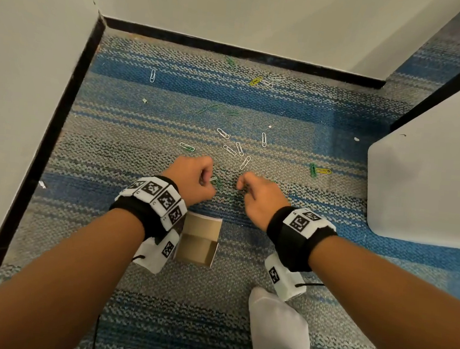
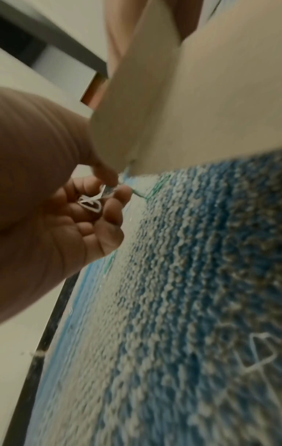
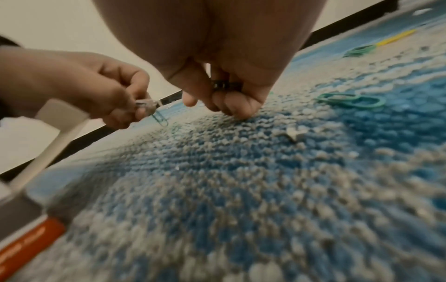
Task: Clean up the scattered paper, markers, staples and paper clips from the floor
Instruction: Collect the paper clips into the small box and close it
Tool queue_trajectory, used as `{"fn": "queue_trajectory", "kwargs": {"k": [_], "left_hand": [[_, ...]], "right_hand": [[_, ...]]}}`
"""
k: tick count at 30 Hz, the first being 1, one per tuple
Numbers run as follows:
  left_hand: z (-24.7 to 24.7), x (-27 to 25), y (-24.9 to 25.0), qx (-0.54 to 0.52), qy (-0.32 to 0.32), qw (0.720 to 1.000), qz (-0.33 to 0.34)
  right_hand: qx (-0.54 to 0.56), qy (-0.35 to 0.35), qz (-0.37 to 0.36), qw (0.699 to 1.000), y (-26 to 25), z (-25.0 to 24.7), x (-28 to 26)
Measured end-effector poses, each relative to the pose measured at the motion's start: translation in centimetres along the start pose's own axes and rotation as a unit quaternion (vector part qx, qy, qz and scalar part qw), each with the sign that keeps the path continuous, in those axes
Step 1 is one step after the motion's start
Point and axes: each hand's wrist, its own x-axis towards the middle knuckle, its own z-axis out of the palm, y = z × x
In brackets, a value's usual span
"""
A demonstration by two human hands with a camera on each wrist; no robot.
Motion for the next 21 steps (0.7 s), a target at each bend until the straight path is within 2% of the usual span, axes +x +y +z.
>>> {"fn": "queue_trajectory", "kwargs": {"k": [4,6,11,14,17,21], "left_hand": [[-0.4,0.3,-1.0,-0.006,0.013,1.000,-0.024],[-0.3,0.4,-1.2,0.001,0.009,1.000,-0.020],[0.4,0.8,-1.6,-0.013,0.022,0.999,-0.020],[0.6,1.0,-1.8,-0.028,0.043,0.998,-0.023],[0.7,1.3,-2.0,-0.005,0.058,0.998,0.008],[0.8,1.4,-2.1,0.006,0.053,0.998,0.016]], "right_hand": [[-0.136,-0.050,-0.027,0.989,-0.7,1.4,0.3],[-0.135,-0.057,-0.017,0.989,-0.8,1.3,0.7],[-0.095,0.006,-0.034,0.995,-0.6,0.5,2.0],[-0.132,-0.026,-0.050,0.990,-1.1,0.8,3.2],[-0.166,-0.038,-0.066,0.983,-1.9,1.1,4.2],[-0.151,-0.041,-0.071,0.985,-2.1,0.9,4.2]]}}
